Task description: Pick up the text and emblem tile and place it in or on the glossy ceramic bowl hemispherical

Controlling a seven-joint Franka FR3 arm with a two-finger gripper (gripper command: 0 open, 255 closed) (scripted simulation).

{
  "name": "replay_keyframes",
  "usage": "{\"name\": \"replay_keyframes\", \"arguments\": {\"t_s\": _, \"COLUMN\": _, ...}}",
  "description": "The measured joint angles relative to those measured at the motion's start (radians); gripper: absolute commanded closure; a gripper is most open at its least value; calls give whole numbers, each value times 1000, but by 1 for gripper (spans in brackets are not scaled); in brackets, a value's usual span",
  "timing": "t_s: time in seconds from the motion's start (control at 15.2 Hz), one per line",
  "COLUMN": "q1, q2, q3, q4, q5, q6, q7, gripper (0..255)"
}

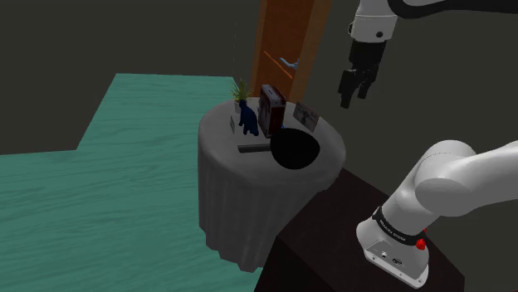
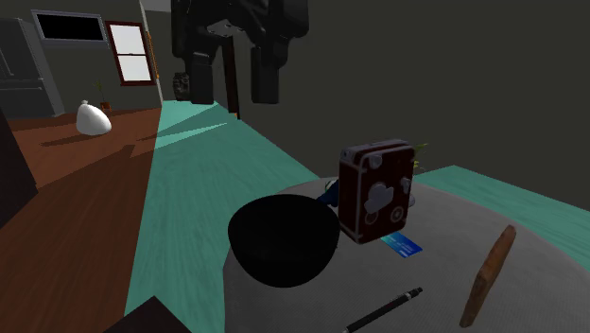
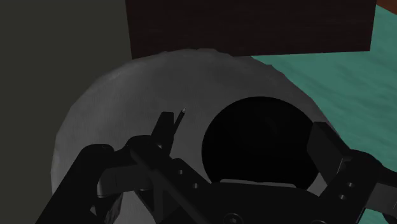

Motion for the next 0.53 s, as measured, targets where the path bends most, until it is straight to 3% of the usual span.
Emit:
{"name": "replay_keyframes", "arguments": {"t_s": 0.2, "q1": -8, "q2": 18, "q3": -13, "q4": -11, "q5": -9, "q6": 35, "q7": -7, "gripper": 0}}
{"name": "replay_keyframes", "arguments": {"t_s": 0.53, "q1": -44, "q2": 127, "q3": -78, "q4": -19, "q5": -52, "q6": 179, "q7": -50, "gripper": 0}}
